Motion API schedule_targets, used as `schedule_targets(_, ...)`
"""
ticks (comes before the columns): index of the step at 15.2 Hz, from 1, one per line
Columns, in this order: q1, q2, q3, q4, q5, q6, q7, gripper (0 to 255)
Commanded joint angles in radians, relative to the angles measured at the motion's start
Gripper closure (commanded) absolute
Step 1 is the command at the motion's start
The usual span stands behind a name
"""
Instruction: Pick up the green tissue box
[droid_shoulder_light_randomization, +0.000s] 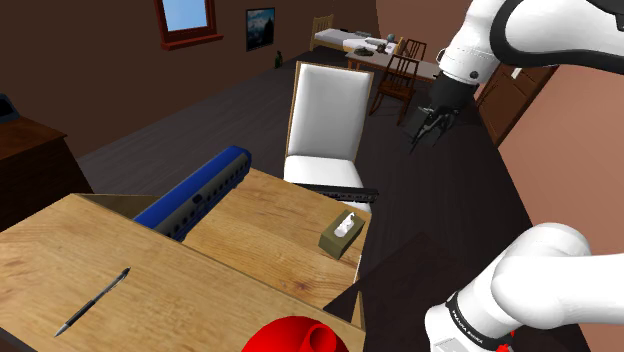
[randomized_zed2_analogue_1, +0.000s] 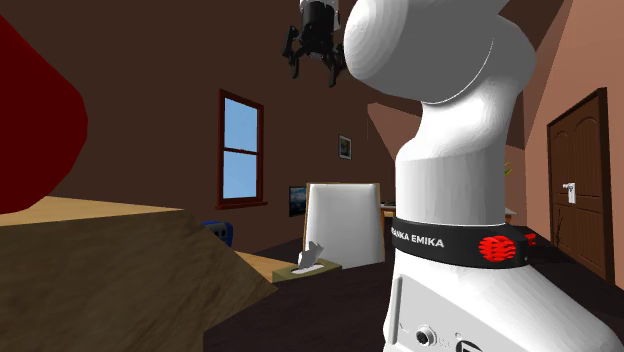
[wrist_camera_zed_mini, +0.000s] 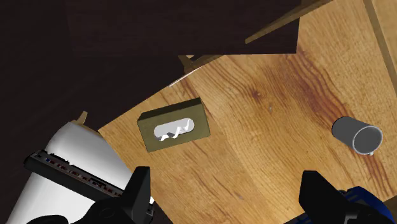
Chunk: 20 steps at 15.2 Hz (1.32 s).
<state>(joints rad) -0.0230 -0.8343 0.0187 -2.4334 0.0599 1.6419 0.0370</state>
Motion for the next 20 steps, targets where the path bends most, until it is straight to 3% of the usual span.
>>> schedule_targets(1,0.0,0.0,0.0,0.0,0.0,0.0,0.0,0)
schedule_targets(11,-0.022,0.055,-0.074,-0.314,0.057,0.42,-0.044,0)
schedule_targets(16,-0.007,0.18,-0.122,-0.415,0.113,0.67,-0.093,0)
schedule_targets(20,0.044,0.336,-0.182,-0.458,0.202,0.887,-0.168,0)
